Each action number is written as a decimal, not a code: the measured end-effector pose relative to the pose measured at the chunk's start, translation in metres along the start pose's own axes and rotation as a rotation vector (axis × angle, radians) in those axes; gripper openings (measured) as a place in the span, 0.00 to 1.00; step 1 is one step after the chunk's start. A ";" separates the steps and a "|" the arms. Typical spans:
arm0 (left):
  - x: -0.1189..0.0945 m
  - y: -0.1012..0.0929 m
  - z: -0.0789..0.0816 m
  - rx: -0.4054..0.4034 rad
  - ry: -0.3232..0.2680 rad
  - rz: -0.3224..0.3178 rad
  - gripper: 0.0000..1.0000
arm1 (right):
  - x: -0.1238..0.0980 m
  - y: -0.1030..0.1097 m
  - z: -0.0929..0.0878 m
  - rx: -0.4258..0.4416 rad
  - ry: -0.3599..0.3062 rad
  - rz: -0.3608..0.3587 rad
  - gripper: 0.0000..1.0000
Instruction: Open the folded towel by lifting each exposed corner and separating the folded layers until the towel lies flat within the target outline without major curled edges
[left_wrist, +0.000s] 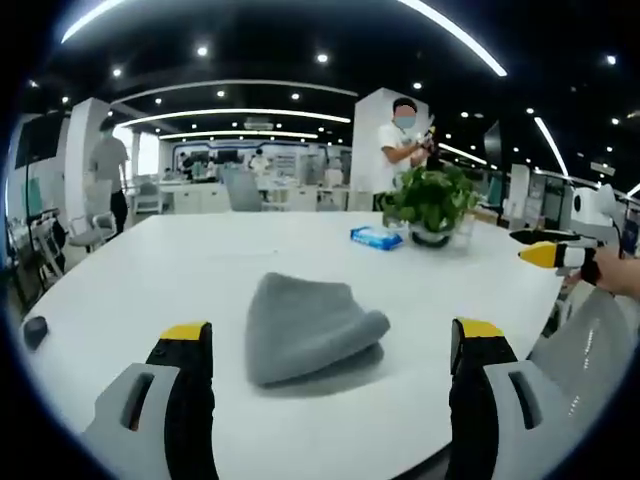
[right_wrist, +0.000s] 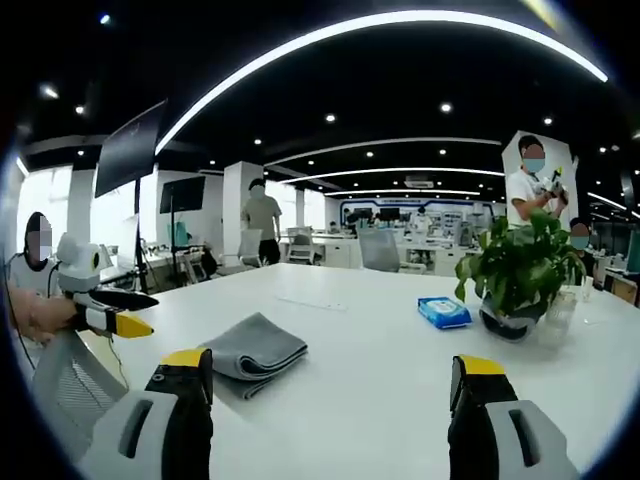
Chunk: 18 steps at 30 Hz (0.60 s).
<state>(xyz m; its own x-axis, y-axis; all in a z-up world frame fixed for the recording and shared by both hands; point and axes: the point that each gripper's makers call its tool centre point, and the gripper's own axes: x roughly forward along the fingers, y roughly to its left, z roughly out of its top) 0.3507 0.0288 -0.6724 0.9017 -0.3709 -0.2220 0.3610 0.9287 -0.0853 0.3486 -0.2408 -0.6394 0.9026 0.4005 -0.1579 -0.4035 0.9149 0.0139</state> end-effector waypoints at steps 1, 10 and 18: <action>0.000 0.000 0.000 0.003 0.002 0.001 1.00 | 0.000 0.000 0.000 0.002 0.000 0.002 1.00; 0.002 -0.001 -0.006 0.057 0.035 0.007 1.00 | 0.001 0.002 -0.002 -0.016 0.013 0.008 1.00; 0.002 0.000 -0.007 0.057 0.038 0.006 1.00 | 0.001 0.002 -0.001 -0.004 0.009 0.009 1.00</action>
<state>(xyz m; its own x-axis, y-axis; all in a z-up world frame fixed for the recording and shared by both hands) 0.3507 0.0280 -0.6792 0.8944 -0.3642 -0.2596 0.3697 0.9287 -0.0292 0.3485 -0.2382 -0.6409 0.8976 0.4082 -0.1665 -0.4121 0.9111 0.0119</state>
